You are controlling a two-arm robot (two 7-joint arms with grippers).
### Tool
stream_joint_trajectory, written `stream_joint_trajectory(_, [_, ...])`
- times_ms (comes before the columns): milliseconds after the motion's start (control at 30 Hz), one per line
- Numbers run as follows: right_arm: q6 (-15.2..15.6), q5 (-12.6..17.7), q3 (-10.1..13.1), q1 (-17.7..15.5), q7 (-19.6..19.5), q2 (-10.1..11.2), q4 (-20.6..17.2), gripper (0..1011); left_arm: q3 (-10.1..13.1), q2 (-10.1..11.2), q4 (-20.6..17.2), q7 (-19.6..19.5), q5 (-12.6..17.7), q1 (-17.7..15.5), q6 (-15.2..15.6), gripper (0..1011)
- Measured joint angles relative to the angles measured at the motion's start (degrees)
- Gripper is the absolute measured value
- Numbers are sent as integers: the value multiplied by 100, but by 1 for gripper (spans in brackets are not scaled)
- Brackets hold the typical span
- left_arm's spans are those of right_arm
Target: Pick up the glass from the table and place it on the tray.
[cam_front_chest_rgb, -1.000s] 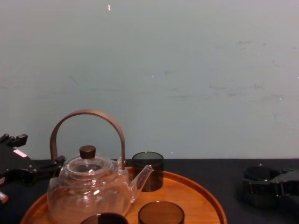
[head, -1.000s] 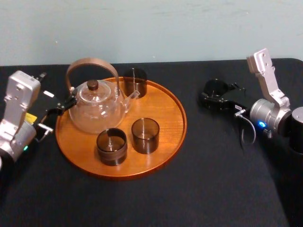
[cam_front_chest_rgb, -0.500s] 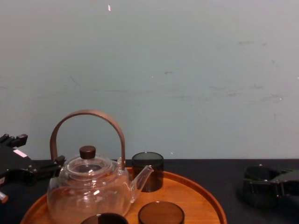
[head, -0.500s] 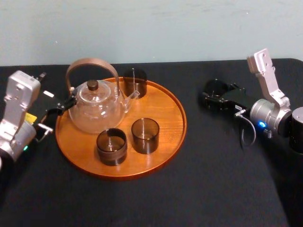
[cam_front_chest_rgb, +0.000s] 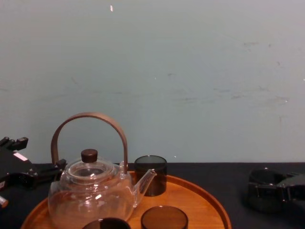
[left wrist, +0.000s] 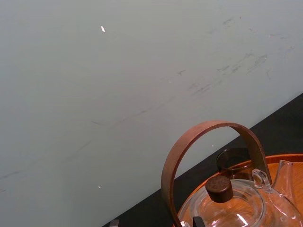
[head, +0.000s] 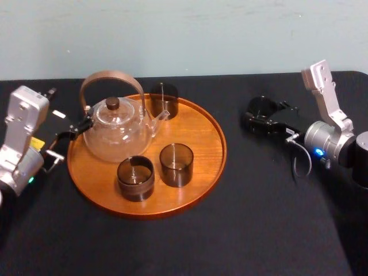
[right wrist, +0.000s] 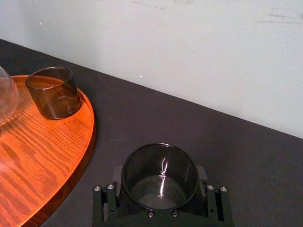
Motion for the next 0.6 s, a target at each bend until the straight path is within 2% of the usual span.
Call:
stream_joint_trajectory(333, [-15,24,-9,-37,36,42,-96,904,0,0,0,0,0,0,0,1010])
stream_joint_trajectory(600, [7,24,-22,-131,19,107,-370,904,0,0,0,0,0,0,0,1009])
